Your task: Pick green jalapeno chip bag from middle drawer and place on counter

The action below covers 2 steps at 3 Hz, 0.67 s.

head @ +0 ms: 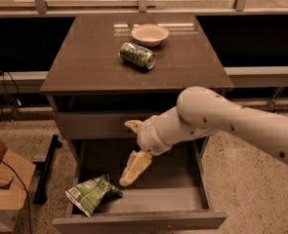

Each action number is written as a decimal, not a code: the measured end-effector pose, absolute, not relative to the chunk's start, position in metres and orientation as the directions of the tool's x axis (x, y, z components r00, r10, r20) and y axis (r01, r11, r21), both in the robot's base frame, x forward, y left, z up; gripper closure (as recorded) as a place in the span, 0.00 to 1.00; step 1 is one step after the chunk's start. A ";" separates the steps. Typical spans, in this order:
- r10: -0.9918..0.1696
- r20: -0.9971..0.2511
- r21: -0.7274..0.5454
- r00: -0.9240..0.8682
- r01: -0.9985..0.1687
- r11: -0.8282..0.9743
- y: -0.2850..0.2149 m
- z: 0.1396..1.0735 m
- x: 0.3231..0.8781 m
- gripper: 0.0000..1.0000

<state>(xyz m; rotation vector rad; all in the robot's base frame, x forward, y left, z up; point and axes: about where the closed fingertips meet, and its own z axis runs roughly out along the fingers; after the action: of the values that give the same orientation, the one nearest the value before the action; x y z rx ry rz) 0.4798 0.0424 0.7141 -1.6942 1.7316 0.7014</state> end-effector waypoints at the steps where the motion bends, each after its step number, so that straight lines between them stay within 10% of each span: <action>1: -0.655 -0.756 -0.007 -0.025 -0.999 0.046 0.068 0.668 0.485 0.00; 2: -0.640 -0.765 0.048 -0.075 -0.997 0.059 0.086 0.617 0.492 0.00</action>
Offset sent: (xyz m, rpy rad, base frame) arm 0.0223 0.0589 -0.1546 0.0678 0.1522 -0.0405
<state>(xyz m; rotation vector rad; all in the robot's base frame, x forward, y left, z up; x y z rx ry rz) 0.4925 0.0857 0.6172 -1.6363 1.7756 0.8141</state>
